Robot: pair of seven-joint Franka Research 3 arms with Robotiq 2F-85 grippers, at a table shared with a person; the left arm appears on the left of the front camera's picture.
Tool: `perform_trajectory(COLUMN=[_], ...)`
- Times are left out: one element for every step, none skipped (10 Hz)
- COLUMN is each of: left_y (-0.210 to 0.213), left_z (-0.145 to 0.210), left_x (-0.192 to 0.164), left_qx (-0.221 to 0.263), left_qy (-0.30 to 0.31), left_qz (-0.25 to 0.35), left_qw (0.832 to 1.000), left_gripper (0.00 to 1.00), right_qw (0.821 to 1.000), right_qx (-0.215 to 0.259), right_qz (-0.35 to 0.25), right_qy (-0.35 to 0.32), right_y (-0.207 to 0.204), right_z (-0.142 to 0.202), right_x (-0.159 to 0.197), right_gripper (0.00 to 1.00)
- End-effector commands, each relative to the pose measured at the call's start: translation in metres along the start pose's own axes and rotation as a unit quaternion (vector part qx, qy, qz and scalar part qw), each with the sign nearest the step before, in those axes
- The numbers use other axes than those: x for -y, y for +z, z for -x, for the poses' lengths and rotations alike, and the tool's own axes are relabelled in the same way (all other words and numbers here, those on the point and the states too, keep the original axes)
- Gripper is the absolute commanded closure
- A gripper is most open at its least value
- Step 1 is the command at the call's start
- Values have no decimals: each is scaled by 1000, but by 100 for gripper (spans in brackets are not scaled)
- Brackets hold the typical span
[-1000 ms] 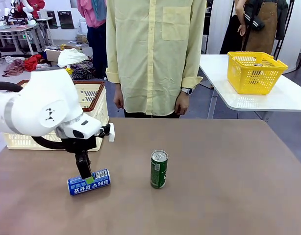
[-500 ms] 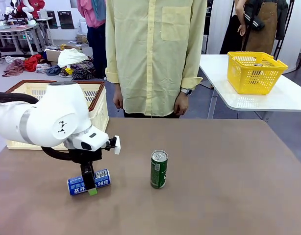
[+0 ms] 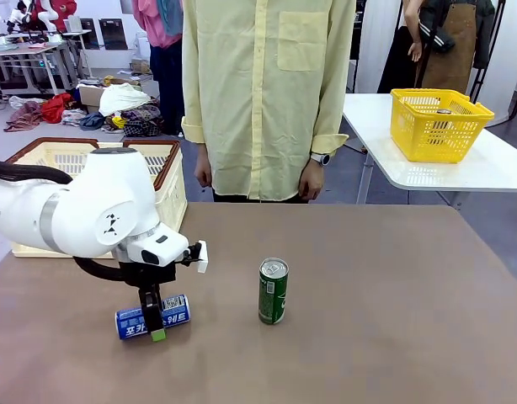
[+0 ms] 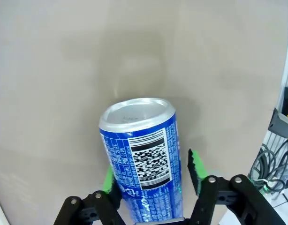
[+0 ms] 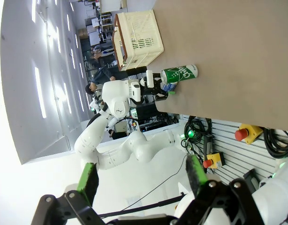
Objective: Place the drinks into the Shopping basket.
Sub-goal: Pick up one drink and place it into the Shopping basket.
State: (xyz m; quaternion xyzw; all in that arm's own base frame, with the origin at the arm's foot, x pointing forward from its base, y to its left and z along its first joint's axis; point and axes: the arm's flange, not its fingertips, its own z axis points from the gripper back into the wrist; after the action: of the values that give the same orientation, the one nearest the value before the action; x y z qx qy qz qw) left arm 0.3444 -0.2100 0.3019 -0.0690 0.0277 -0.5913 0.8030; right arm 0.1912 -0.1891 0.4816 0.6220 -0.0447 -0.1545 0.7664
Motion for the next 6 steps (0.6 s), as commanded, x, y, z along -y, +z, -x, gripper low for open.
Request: perform_trajectory(left_y=[-7,-9,-9,-10,-11,-10], left_z=[0,-1,-1,0,-1,-2], left_x=[-4,-5,-5,-5,-5,-5], left_qx=[-17,-18,-20,-20,-21,-25], left_qy=[-9,-8,-8,-7,-6,-8], left_qz=[14,18,18,20,23,21], left_qw=[1000,1000,1000,1000,1000,999], left_gripper=[100,100,100,100,100,100], right_qw=[1000,1000,1000,1000,1000,1000], right_qx=[1,1,1,1,1,1], right_qz=[-7,-7,-7,-7,-7,-7], right_qy=[3,3,3,3,3,3], right_y=[1,1,1,1,1,1], right_z=[0,0,0,0,0,0], right_x=[-3,-3,-3,-3,-3,-3], right_gripper=[0,0,0,0,0,0])
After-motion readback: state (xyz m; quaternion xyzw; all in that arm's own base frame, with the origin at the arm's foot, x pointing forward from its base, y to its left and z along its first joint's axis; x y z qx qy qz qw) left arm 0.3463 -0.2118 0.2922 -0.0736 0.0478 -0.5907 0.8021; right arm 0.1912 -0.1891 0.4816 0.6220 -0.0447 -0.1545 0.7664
